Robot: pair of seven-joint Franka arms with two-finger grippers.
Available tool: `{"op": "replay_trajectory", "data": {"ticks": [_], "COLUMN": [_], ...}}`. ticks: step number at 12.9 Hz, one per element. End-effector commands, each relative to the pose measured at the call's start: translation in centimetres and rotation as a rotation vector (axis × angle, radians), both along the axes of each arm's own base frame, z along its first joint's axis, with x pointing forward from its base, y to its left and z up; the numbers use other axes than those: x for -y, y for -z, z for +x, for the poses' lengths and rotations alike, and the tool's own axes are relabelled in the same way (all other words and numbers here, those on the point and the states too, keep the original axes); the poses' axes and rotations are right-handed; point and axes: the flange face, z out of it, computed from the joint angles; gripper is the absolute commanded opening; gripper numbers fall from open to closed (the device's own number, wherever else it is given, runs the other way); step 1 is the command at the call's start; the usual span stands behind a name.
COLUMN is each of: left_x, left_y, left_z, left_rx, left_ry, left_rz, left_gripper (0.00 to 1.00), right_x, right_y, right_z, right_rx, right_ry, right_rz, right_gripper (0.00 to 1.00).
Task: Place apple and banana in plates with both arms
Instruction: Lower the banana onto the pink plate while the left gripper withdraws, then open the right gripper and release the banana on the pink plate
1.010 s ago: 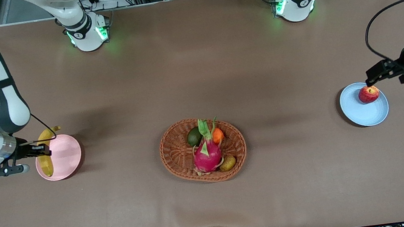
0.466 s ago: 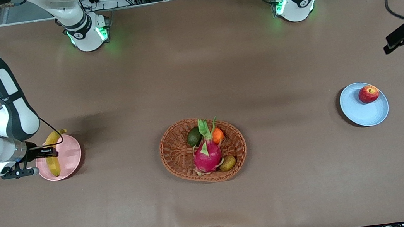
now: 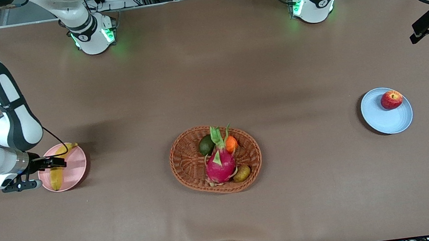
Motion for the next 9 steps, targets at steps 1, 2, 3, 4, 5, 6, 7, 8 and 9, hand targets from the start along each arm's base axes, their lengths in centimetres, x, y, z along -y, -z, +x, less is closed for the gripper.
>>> {"op": "replay_trajectory", "data": {"ticks": [1, 2, 3, 4, 5, 6, 7, 8, 9], "left_x": [0.7, 0.9, 1.0, 1.1, 1.2, 1.8, 1.9, 2.1, 2.1], "left_y": [-1.4, -1.6, -1.4, -1.1, -1.0, -1.0, -1.0, -1.0, -1.0], "left_z": [0.0, 0.1, 0.2, 0.3, 0.4, 0.4, 0.3, 0.3, 0.3], "left_rx": [0.070, 0.076, 0.072, 0.066, 0.065, 0.065, 0.066, 0.066, 0.063], "left_ry": [0.027, 0.030, 0.034, 0.044, 0.045, 0.055, 0.042, 0.045, 0.045], "left_rz": [0.018, 0.018, 0.009, 0.005, 0.003, 0.004, 0.003, 0.007, 0.007], "left_gripper": [1.00, 1.00, 1.00, 1.00, 1.00, 1.00, 1.00, 1.00, 1.00], "right_x": [-2.0, -2.8, -3.2, -3.3, -3.4, -3.5, -3.8, -4.5, -5.0], "right_y": [-4.0, -5.6, -7.3, -9.4, -11.7, -14.3, -17.0, -19.8, -22.4], "right_z": [0.3, 0.4, 0.1, -0.2, -0.7, -1.3, -2.0, -2.8, -3.8], "right_rx": [0.023, 0.029, 0.024, 0.021, 0.026, 0.030, 0.035, 0.043, 0.047], "right_ry": [-0.038, -0.053, -0.060, -0.065, -0.070, -0.070, -0.075, -0.086, -0.094], "right_rz": [0.010, 0.008, 0.012, 0.017, 0.019, 0.023, 0.027, 0.030, 0.033], "right_gripper": [1.00, 1.00, 1.00, 1.00, 1.00, 1.00, 1.00, 1.00, 1.00]}}
